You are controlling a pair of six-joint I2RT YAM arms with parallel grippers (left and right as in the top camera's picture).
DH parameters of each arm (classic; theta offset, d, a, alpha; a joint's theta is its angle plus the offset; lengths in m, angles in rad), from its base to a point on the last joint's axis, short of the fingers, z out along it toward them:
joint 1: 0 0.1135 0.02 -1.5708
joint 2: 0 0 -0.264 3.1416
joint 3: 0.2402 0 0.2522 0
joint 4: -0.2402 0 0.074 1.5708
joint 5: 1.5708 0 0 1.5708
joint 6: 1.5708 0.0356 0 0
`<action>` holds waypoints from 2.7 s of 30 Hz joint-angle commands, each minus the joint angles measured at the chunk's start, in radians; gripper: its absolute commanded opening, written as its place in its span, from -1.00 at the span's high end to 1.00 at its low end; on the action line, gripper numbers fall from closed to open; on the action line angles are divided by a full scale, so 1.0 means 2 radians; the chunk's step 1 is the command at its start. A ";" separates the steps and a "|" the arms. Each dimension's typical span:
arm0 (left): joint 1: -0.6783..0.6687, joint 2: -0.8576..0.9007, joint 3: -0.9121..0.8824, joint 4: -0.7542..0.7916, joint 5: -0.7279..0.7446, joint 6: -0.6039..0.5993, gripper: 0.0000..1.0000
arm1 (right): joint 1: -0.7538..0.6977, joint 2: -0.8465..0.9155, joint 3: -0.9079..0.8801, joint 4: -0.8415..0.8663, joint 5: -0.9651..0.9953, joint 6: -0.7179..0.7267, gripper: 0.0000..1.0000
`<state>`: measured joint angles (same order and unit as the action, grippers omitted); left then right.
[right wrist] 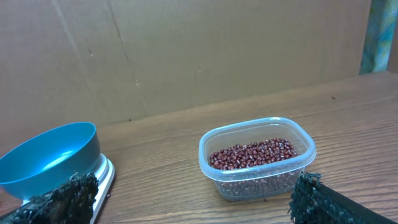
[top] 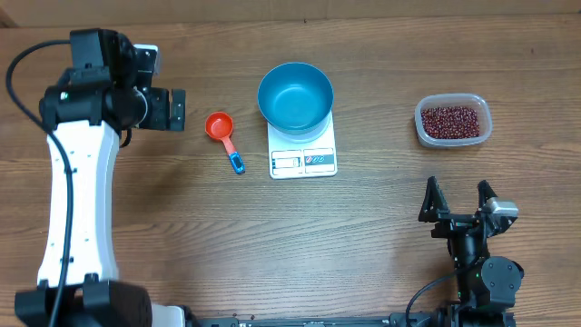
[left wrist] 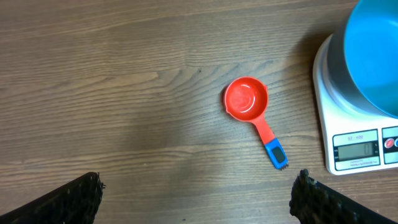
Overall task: Scoop item into bowl and weigh 150g on scale
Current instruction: 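Move the left gripper forward over the red scoop, then lower the left gripper and close it on the red scoop's rim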
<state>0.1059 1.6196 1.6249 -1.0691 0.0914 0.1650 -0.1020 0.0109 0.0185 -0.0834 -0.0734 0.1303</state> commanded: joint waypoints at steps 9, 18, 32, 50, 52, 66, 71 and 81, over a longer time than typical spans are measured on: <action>-0.003 0.074 0.020 -0.015 0.021 0.012 -0.99 | 0.004 -0.004 -0.005 0.001 0.005 0.002 -1.00; -0.038 0.126 0.020 -0.008 0.016 0.004 -0.99 | 0.004 -0.004 -0.005 0.001 0.005 0.002 -1.00; -0.060 0.211 0.020 0.031 0.006 -0.035 -0.99 | 0.004 -0.004 -0.005 0.001 0.004 0.002 -1.00; -0.049 0.257 0.020 0.056 0.005 -0.045 -0.99 | 0.004 -0.004 -0.005 0.001 0.005 0.002 -1.00; -0.048 0.257 0.020 0.059 0.005 -0.045 -0.99 | 0.004 -0.004 -0.005 0.001 0.005 0.002 -1.00; -0.046 0.259 0.020 0.087 0.001 -0.047 -0.99 | 0.004 -0.004 -0.005 0.001 0.005 0.002 -1.00; -0.046 0.260 0.020 0.089 0.002 -0.051 -0.99 | 0.004 -0.004 -0.005 0.001 0.005 0.002 -0.99; -0.046 0.261 0.019 0.089 0.001 -0.055 -0.99 | 0.004 -0.004 -0.005 0.001 0.004 0.002 -1.00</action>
<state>0.0090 2.1277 1.6432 -0.8932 0.0971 0.0765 -0.1024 0.0109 0.0185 -0.0834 -0.0734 0.1303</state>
